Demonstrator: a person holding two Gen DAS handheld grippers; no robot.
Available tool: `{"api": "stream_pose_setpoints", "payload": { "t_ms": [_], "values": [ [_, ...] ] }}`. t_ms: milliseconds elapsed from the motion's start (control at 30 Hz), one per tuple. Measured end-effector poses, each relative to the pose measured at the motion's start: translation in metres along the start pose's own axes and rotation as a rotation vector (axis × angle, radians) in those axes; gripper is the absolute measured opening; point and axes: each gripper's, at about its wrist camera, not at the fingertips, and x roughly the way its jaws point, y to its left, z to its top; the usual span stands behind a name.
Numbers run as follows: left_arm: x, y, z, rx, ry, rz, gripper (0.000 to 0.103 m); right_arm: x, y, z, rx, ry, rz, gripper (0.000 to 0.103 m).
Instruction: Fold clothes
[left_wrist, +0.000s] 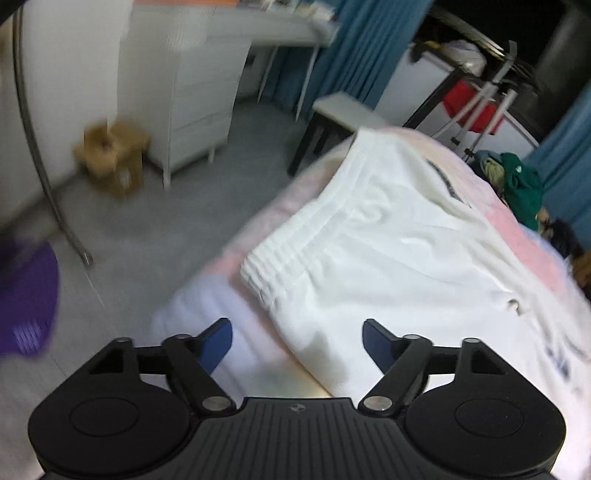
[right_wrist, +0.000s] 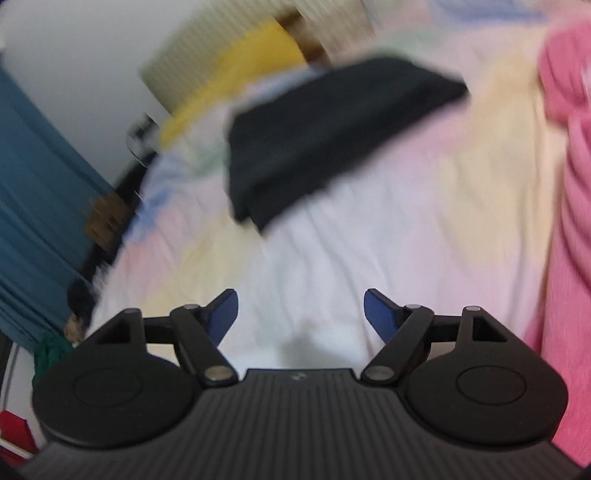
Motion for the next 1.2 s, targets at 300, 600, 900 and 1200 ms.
{"api": "stream_pose_setpoints", "payload": {
  "t_ms": [300, 600, 900, 1200],
  "values": [
    [-0.041, -0.116, 0.005, 0.235, -0.251, -0.081, 0.098, -0.025, 0.090, -0.042, -0.321, 0.130, 0.464, 0.078],
    [-0.033, -0.267, -0.014, 0.410, -0.318, -0.314, 0.103, 0.014, 0.149, -0.112, -0.437, 0.599, 0.702, 0.077],
    [0.042, -0.353, -0.064, 0.480, -0.277, -0.285, 0.103, 0.090, 0.134, -0.138, -0.245, 0.849, 0.606, 0.078],
    [0.099, -0.365, -0.096, 0.540, -0.246, -0.192, 0.103, 0.126, 0.126, -0.151, -0.127, 0.928, 0.604, 0.076]
  ]
}}
